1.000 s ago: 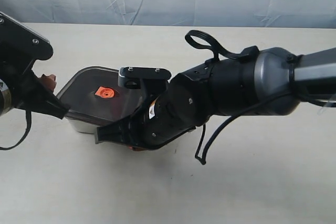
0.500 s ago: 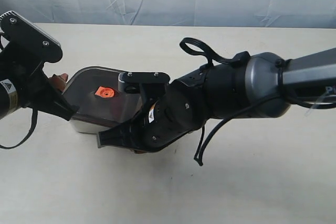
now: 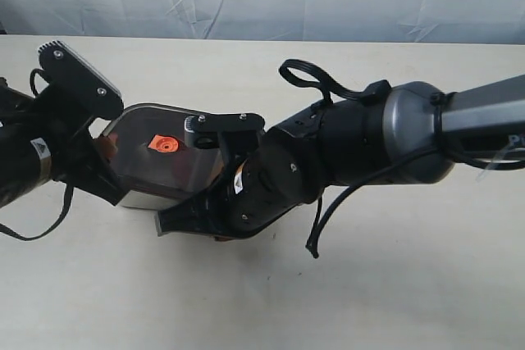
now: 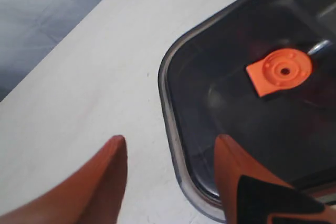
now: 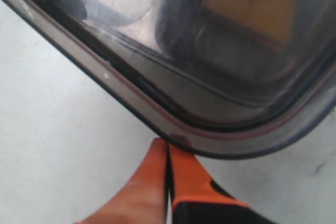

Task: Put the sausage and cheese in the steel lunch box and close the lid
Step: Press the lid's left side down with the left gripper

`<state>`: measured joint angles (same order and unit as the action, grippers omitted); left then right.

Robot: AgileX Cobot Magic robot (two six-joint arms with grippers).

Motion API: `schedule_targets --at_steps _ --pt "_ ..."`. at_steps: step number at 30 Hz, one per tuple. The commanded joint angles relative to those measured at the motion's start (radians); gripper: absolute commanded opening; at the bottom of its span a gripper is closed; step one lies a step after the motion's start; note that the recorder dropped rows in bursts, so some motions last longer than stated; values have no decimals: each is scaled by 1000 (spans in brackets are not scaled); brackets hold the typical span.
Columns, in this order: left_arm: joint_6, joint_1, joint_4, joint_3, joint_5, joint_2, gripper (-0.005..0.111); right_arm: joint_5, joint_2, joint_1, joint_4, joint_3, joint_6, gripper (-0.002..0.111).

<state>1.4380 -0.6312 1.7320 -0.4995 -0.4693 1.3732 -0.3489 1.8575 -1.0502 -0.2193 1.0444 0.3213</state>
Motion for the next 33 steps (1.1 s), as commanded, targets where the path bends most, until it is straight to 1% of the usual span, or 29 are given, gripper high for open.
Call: schedule_targets --at_steps 1,6,12,19,22,25,28,33 --pt "24 9 12 -30 -70 98 49 -2 -2 3 13 2 -5 -1" --pt "26 11 12 -59 2 158 49 -3 -2 3 35 2 -5 -1" --pt "20 11 10 -61 27 170 49 -2 -2 3 58 2 -5 -1" --pt "7 11 -84 -61 36 170 49 -4 -4 3 64 2 10 -1" --pt "-73 11 -130 -61 67 170 49 -4 -9 3 69 2 12 -1" --pt "-139 11 -191 -61 70 170 49 -2 -38 3 138 2 68 -1" --pt "-146 11 -198 -61 70 170 49 -22 -50 3 259 2 179 -1" --pt "-164 11 -221 -61 70 168 49 -9 -50 3 303 2 203 -1"
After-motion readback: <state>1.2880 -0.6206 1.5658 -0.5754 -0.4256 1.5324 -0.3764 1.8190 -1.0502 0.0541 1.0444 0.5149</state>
